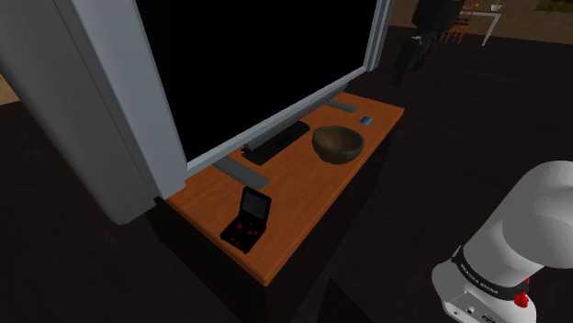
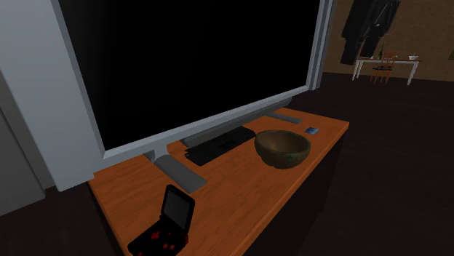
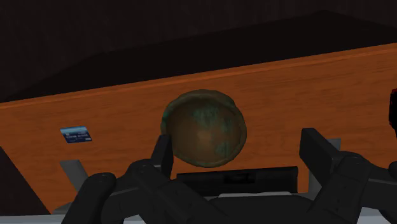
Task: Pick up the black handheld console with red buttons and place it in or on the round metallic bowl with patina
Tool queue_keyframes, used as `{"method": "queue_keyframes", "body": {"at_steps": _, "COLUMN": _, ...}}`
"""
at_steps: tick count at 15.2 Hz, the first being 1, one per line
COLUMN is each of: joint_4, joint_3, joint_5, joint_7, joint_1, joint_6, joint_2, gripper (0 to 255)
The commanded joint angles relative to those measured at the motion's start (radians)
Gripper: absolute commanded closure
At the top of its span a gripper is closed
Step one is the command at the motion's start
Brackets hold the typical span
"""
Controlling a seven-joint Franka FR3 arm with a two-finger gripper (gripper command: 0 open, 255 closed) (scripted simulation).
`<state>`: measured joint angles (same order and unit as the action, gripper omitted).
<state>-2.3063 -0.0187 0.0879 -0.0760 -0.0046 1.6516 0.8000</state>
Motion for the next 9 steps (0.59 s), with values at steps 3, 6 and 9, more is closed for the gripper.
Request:
{"method": "queue_keyframes", "body": {"at_steps": 3, "joint_4": -0.027, "joint_3": -0.007, "joint_5": -0.028, "joint_7": 0.011, "joint_1": 0.015, "joint_6": 0.047, "joint_2": -0.03, "gripper": 0}}
{"method": "queue_keyframes", "body": {"at_steps": 6, "joint_4": -0.061, "joint_3": -0.019, "joint_5": -0.071, "joint_7": 0.026, "joint_1": 0.039, "joint_6": 0.12, "joint_2": -0.081, "gripper": 0}}
{"method": "queue_keyframes", "body": {"at_steps": 9, "joint_4": -0.086, "joint_3": -0.031, "joint_5": -0.114, "joint_7": 0.036, "joint_1": 0.064, "joint_6": 0.194, "joint_2": -0.14, "gripper": 0}}
